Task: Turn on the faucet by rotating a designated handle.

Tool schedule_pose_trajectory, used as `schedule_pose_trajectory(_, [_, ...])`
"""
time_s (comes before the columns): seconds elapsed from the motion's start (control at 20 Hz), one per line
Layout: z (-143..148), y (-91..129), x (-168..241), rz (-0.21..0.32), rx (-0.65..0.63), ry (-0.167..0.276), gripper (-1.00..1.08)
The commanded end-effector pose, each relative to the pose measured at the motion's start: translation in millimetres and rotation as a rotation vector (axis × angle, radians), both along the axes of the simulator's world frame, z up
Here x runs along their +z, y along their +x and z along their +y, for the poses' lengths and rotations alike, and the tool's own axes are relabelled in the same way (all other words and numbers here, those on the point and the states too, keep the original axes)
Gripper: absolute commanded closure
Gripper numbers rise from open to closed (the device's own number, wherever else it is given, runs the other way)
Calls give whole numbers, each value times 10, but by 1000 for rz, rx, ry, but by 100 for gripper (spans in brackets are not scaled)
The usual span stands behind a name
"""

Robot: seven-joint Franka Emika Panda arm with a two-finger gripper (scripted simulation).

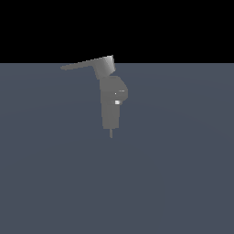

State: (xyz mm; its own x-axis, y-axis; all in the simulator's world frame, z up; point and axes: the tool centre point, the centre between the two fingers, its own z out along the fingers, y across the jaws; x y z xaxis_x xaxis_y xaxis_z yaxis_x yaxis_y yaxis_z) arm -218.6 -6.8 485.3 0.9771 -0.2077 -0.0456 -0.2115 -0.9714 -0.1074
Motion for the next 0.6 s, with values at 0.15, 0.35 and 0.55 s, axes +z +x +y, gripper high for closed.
schedule_pose_trajectory(0.15, [87,315,-78,42,-114,27,108])
schedule_pose_trajectory(0.35, [162,554,-161,77,-204,38,108])
schedule_pose_trajectory(0.55, [246,792,-265,111,-295,42,108])
